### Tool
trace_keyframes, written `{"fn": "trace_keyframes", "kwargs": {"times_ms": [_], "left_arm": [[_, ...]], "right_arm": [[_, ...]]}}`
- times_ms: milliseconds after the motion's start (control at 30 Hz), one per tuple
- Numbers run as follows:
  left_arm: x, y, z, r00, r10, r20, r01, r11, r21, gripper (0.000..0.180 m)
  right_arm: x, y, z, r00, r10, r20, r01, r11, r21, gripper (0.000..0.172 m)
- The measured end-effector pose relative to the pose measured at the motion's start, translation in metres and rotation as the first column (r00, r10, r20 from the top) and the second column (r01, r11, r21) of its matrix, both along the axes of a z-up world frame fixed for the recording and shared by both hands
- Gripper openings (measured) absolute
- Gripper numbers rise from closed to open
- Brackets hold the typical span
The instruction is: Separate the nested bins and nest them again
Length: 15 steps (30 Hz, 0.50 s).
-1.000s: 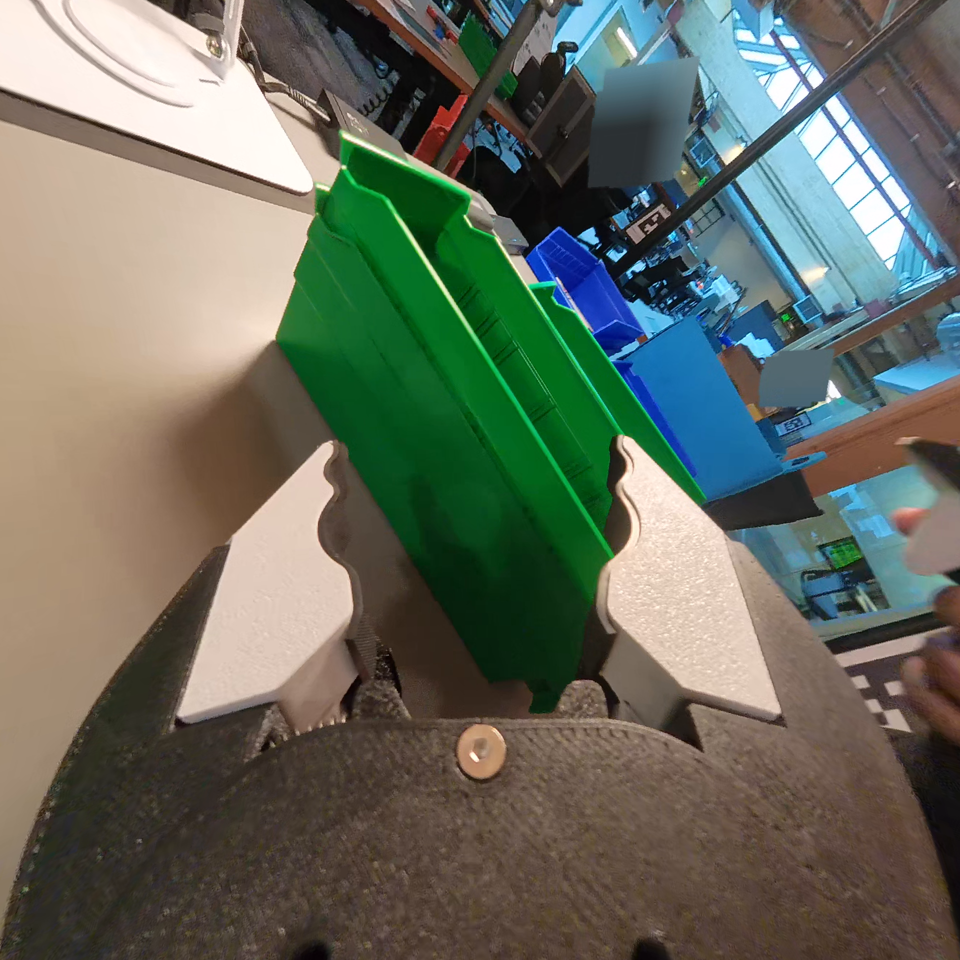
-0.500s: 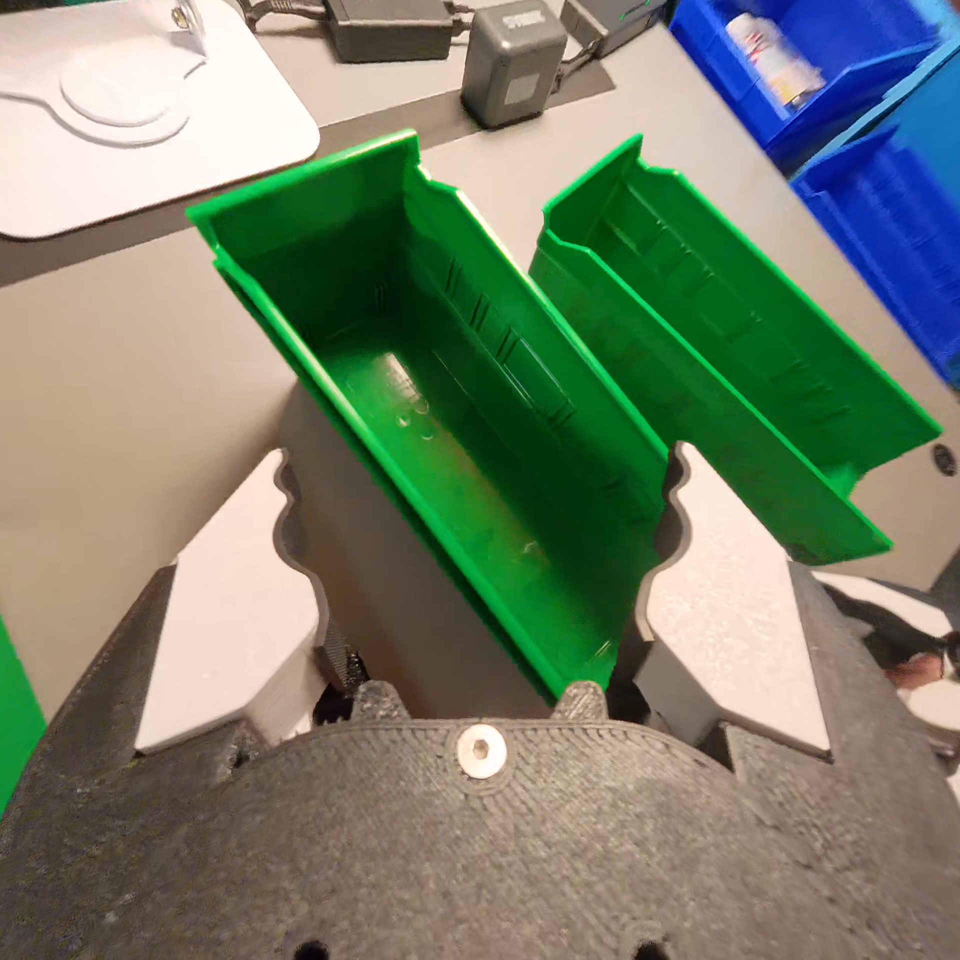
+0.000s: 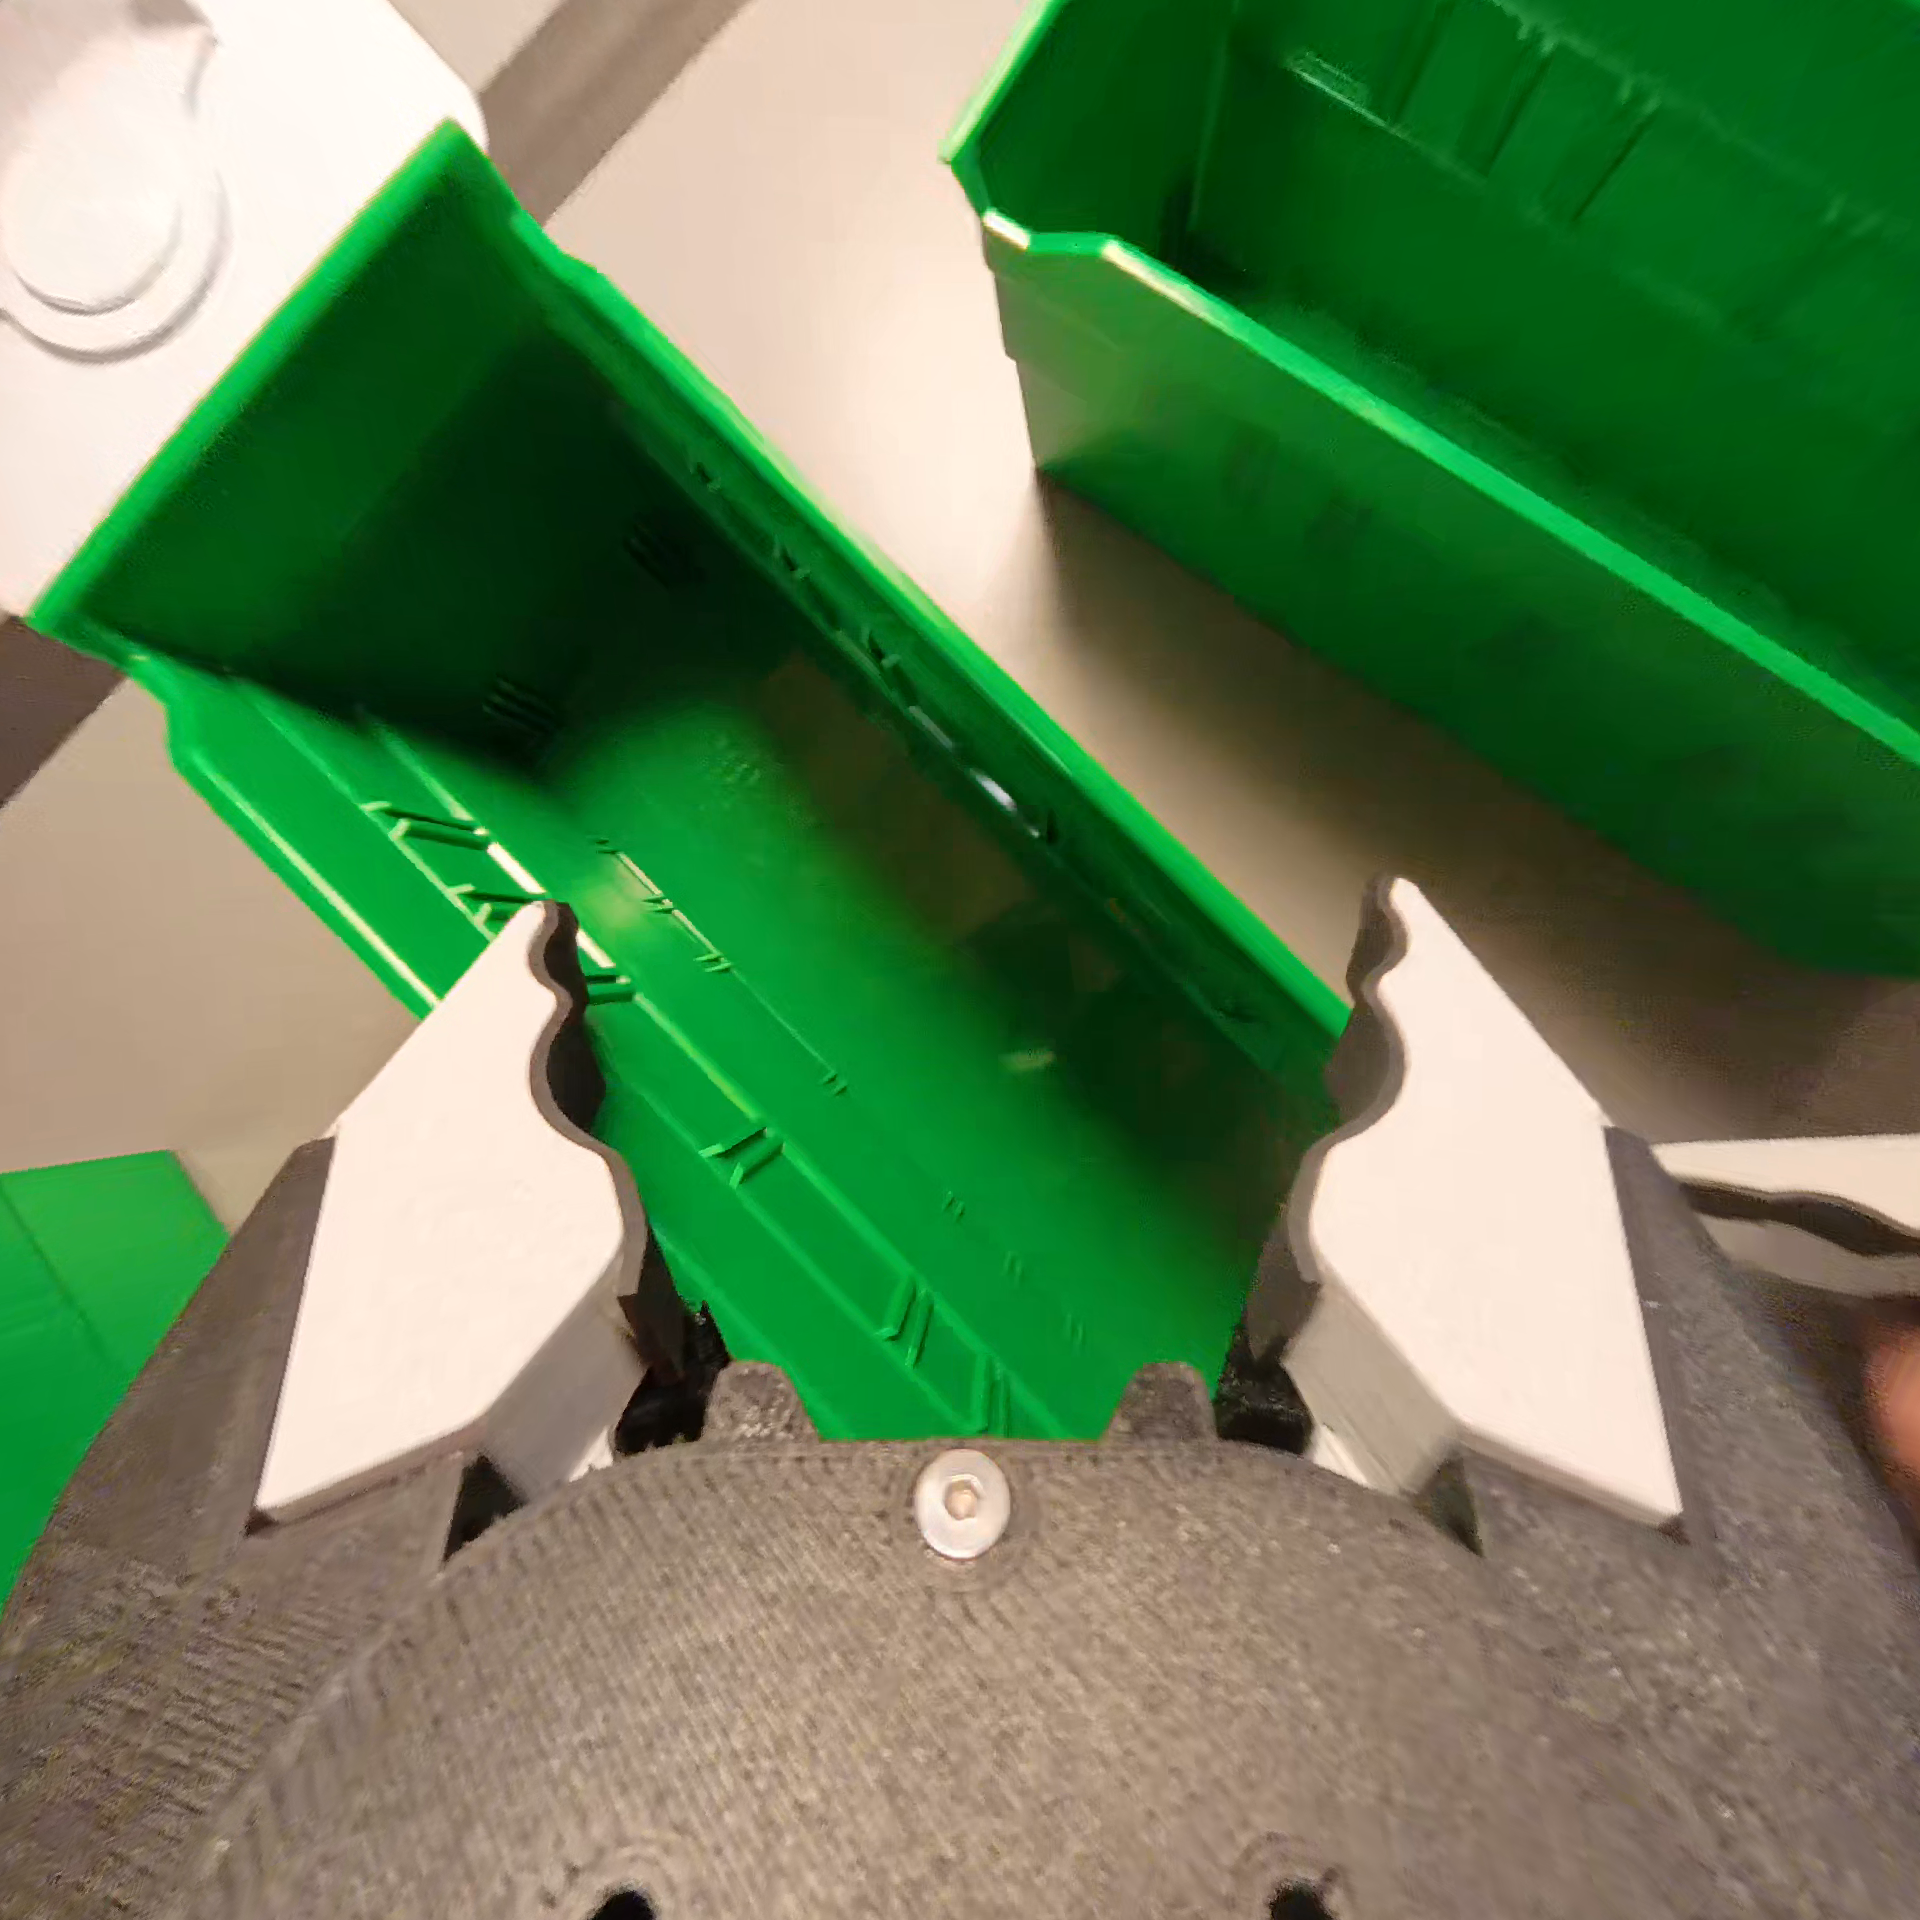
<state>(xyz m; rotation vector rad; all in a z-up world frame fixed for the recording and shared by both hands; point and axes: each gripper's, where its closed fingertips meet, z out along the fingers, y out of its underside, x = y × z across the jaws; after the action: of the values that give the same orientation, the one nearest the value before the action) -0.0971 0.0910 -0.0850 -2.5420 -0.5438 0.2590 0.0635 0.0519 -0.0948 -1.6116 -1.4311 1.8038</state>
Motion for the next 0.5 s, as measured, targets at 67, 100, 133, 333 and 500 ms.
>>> {"fn": "trace_keyframes", "kwargs": {"times_ms": [67, 100, 133, 333, 500], "left_arm": [[0.002, -0.004, -0.003, 0.998, -0.034, 0.046, 0.035, 0.999, -0.019, 0.146], [0.002, -0.006, -0.004, 0.996, -0.064, 0.056, 0.066, 0.997, -0.035, 0.147], [0.003, -0.008, -0.004, 0.993, -0.099, 0.063, 0.102, 0.994, -0.048, 0.146], [-0.007, -0.024, 0.006, 0.993, -0.114, 0.033, 0.117, 0.988, -0.104, 0.133], [-0.017, -0.029, 0.020, 0.991, 0.097, 0.089, -0.099, 0.995, 0.020, 0.123]], "right_arm": [[-0.001, -0.002, -0.001, 1.000, 0.013, 0.005, -0.013, 1.000, -0.001, 0.099], [-0.001, -0.002, -0.001, 1.000, 0.018, 0.006, -0.018, 1.000, -0.004, 0.098], [-0.002, -0.002, -0.001, 1.000, 0.023, 0.006, -0.023, 1.000, -0.008, 0.098], [-0.008, 0.001, 0.001, 1.000, 0.009, -0.003, -0.009, 1.000, -0.022, 0.097], [-0.010, -0.003, -0.005, 1.000, 0.003, 0.025, -0.003, 1.000, 0.023, 0.094]]}}
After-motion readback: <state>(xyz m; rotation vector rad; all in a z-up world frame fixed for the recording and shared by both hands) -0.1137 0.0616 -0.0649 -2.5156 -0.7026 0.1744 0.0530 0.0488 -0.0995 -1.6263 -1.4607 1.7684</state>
